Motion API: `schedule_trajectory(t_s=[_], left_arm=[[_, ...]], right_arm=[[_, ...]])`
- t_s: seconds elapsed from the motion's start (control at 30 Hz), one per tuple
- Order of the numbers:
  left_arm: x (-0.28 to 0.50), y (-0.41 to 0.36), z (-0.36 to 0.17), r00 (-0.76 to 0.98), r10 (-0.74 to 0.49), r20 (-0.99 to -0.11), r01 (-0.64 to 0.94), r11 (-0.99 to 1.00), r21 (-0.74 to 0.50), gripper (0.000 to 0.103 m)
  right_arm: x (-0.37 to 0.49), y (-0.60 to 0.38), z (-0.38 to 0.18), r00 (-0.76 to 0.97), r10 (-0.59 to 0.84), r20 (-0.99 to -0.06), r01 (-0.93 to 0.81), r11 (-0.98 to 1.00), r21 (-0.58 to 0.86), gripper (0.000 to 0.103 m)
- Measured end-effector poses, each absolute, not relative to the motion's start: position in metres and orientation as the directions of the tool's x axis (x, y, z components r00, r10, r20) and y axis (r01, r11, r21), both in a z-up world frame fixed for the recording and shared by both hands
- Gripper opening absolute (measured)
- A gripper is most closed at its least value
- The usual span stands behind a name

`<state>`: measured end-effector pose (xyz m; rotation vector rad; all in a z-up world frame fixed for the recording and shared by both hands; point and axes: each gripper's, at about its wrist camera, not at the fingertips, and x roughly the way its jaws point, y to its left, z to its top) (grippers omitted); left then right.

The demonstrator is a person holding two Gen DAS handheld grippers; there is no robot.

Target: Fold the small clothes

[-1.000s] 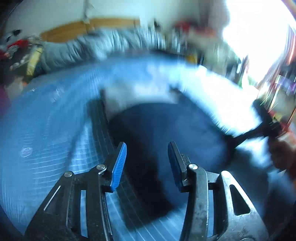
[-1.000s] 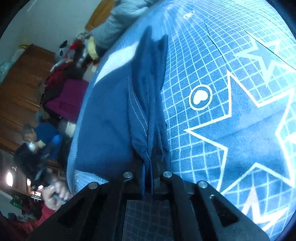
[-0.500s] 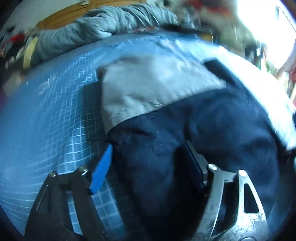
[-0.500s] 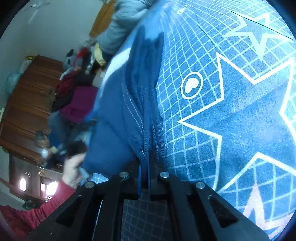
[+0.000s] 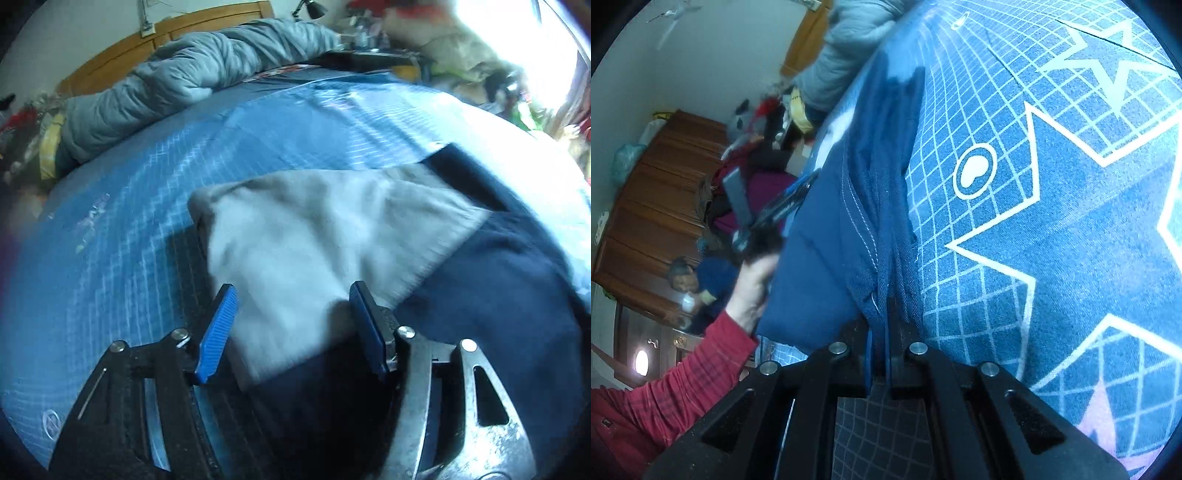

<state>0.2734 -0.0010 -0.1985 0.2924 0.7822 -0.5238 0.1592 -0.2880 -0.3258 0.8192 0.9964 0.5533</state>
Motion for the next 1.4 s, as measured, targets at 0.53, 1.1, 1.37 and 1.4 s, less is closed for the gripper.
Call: schedule_trajectory(t_s=[0.53,1.1,1.37,1.4], left_arm=[[0.116,0.11,-0.188,0.504,-0.345,-0.792,0.453,0.886,-0.098,0.059],[0.115,0.119,-0.211,0.505,-0.263,-0.822,0.283,0.95,-0.131,0.08],[0.066,0.177,-0.208,0.581,-0.167,-0.797,-0.022,0.975,-0.22,0.08],[0.06,0.175,-0.206,0.589,-0.168,-0.79,-0.027,0.973,-0.227,0.081]], right_arm=[[0.16,-0.29,-0.326,0.451,0.74,-0.5,-0.054,0.581,0.812,0.0],[0.16,-0.288,-0.328,0.45,0.747,-0.489,-0.053,0.569,0.821,0.0],[0.15,-0.29,-0.318,0.473,0.697,-0.539,0.001,0.611,0.792,0.007],[0.145,-0.289,-0.311,0.48,0.674,-0.561,0.014,0.634,0.773,0.014]])
